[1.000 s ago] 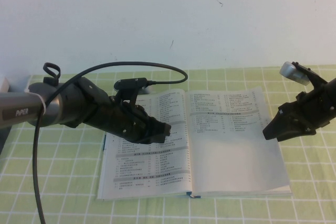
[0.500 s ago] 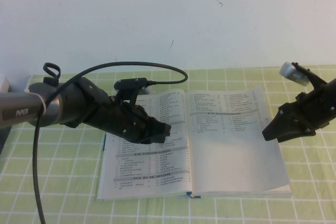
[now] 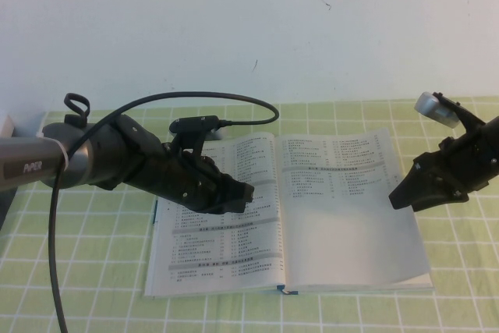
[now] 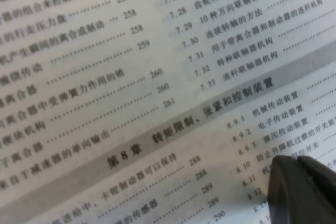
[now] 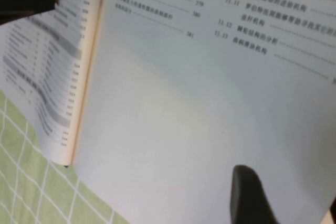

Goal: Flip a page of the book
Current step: Open the closed book

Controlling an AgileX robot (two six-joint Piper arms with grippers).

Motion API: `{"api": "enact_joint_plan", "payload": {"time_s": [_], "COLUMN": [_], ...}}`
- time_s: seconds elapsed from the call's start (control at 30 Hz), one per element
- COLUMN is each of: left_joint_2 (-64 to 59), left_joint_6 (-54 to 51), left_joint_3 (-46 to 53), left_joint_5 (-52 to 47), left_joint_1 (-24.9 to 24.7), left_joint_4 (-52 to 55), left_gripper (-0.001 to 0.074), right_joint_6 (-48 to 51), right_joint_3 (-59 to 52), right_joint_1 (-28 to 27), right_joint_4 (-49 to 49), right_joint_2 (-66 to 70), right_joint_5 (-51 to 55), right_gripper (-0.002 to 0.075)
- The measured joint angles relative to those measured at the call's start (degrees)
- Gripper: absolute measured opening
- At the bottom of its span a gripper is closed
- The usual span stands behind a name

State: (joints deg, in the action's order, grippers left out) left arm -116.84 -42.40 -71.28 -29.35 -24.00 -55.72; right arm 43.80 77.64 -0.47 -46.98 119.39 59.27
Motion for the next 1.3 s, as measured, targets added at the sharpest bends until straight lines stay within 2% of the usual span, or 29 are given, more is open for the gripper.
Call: {"api": "enact_joint_plan", "payload": {"time_s": [0.93,1.3], "left_joint_2": [0.00,0.00], "left_joint_6": [0.01,-0.33], "left_joint_3": [0.00,0.00], "left_joint_5": [0.00,-0.10], "left_joint_1": [0.00,0.00], "left_joint_4": [0.00,0.00], "left_gripper": [-0.0004,-0.0004], "right_joint_6": [-1.27,-0.04], "right_joint_3": [3.03,3.03], "right_joint_1": [0.00,0.00], "right_joint_4": [0.83,-3.25], "right_joint_2": [0.00,0.00], "right_joint_5": [3.68,4.56], "right_gripper": [0.0324,0.0324]}}
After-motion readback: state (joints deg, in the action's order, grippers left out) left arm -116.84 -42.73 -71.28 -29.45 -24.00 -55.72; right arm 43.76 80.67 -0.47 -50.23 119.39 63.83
